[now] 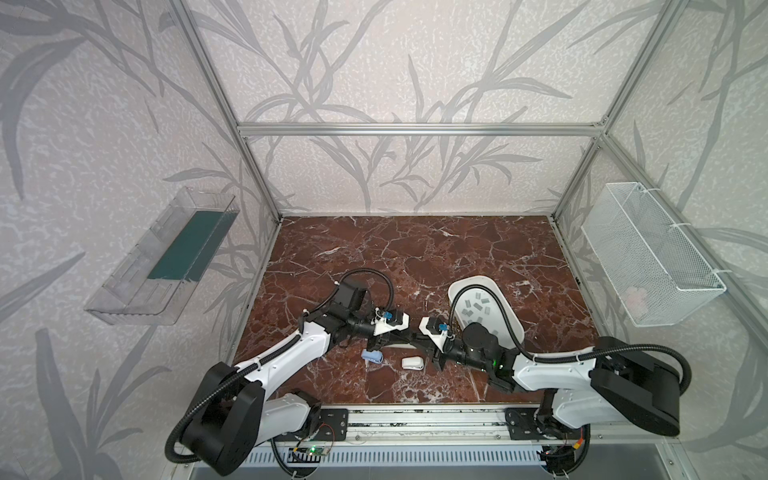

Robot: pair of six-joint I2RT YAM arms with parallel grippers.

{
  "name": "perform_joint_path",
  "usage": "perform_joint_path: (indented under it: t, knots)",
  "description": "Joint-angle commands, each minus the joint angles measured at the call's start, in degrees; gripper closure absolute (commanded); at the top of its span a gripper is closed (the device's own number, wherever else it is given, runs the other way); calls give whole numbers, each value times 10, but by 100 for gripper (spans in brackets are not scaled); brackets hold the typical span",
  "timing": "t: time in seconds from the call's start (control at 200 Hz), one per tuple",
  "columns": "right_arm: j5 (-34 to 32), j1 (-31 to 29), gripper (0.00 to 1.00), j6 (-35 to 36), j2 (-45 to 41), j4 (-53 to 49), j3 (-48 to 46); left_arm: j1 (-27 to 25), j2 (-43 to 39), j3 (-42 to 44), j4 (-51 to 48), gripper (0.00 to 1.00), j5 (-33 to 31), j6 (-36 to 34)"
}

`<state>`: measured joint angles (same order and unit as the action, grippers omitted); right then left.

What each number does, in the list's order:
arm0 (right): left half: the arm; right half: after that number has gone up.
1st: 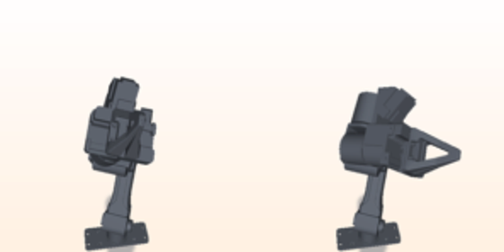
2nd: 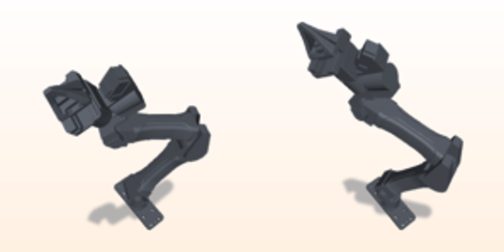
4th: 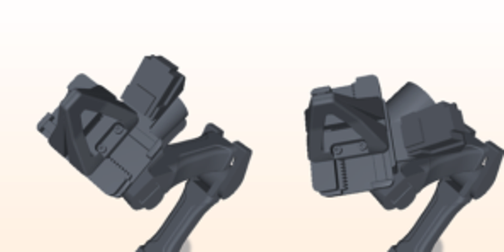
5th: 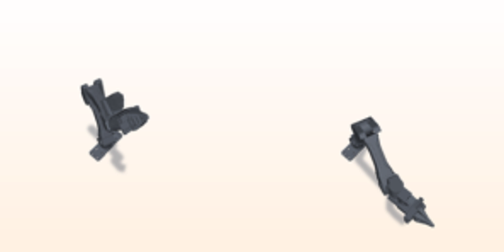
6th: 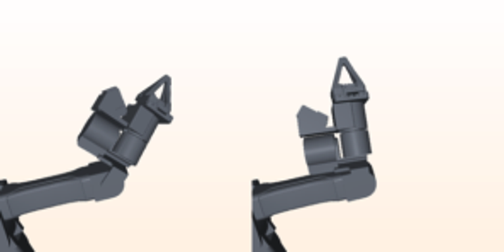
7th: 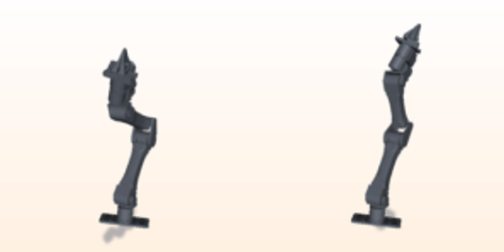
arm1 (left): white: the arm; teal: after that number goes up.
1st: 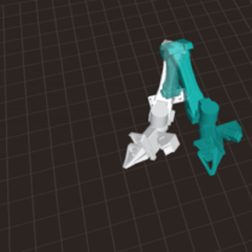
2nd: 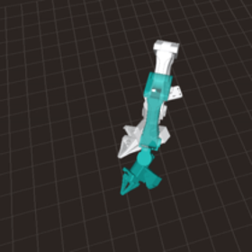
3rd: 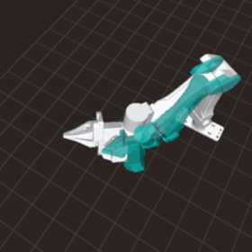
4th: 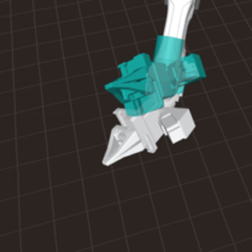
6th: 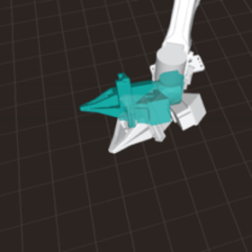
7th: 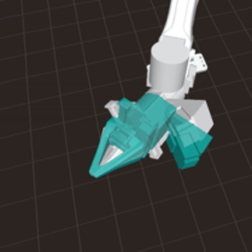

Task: Load the staples into the stapler
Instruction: 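Pull the stapler base down with the right gripper, opening the stapler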

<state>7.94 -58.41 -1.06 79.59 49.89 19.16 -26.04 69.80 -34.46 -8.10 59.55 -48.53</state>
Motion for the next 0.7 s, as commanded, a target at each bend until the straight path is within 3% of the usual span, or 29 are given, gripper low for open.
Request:
perform_joint_path:
  t: [0.0,0.375,0.525,0.695]
  knots:
    - [-62,5,100,-28,25,-138,-47,21,-17,-67,91,100,86,-30]
    - [-122,5,100,-24,77,-121,-45,42,-13,-85,87,100,122,-40]
    - [-117,5,100,-28,80,-118,-40,45,-1,-86,90,100,114,-42]
    - [-120,4,100,-37,75,-123,-37,48,15,-58,174,100,89,-9]
